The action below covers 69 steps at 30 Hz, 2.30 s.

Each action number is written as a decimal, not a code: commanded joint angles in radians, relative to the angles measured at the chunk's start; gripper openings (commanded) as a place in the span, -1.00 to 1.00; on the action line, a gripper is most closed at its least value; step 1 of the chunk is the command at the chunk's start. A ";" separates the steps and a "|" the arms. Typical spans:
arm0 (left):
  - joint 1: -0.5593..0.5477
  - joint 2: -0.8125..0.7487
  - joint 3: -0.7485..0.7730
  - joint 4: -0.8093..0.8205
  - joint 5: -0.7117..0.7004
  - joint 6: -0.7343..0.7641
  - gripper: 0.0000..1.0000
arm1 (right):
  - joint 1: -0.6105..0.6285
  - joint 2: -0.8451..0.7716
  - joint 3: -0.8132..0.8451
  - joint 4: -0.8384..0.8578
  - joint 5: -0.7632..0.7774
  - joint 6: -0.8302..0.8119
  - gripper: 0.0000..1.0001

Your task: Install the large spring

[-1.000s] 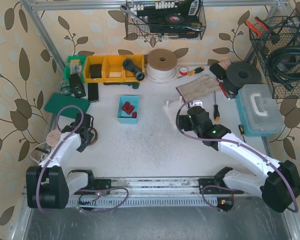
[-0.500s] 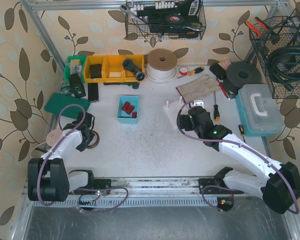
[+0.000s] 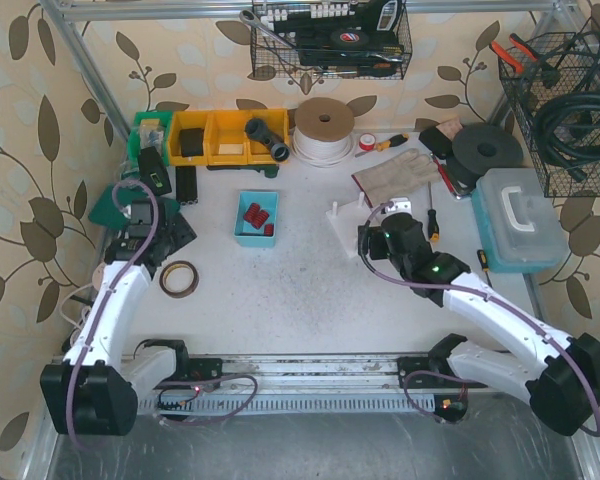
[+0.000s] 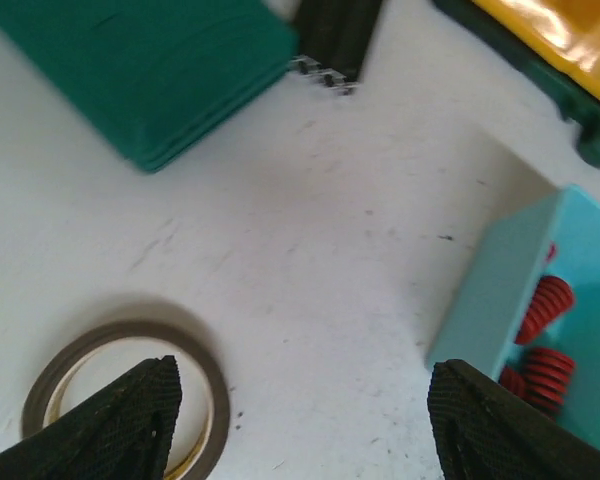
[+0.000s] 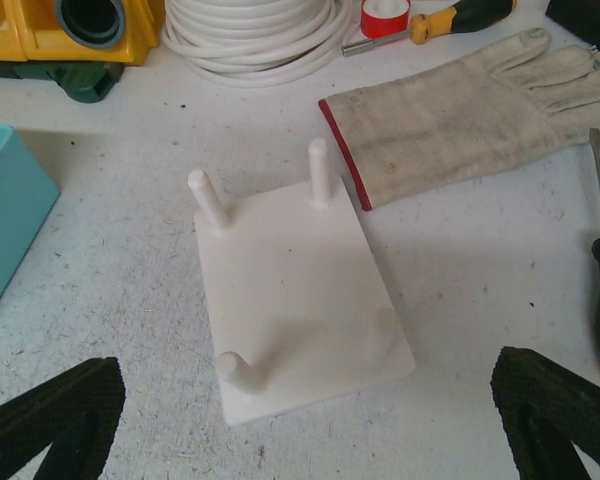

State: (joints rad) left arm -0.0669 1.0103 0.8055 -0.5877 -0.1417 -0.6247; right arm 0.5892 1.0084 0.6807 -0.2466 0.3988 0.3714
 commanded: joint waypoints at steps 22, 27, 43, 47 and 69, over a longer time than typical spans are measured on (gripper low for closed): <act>-0.327 0.801 0.657 -0.065 0.099 0.574 -0.18 | 0.025 -0.069 -0.038 0.078 -0.146 -0.073 0.92; -0.331 0.912 0.740 -0.108 0.090 0.615 -0.19 | 0.026 -0.080 -0.040 0.077 -0.137 -0.079 0.91; -0.359 1.060 0.864 -0.231 0.002 0.643 -0.18 | 0.026 -0.079 -0.041 0.080 -0.133 -0.097 0.88; -0.359 1.085 0.866 -0.231 0.000 0.646 -0.19 | 0.027 -0.083 -0.039 0.075 -0.132 -0.097 0.88; -0.359 1.167 0.865 -0.209 0.009 0.645 -0.21 | 0.027 -0.107 -0.045 0.073 -0.118 -0.101 0.86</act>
State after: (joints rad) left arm -0.4294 2.1658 1.6611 -0.7647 -0.1291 0.0051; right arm 0.6098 0.9154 0.6510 -0.1825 0.2657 0.2825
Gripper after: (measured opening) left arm 0.413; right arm 0.933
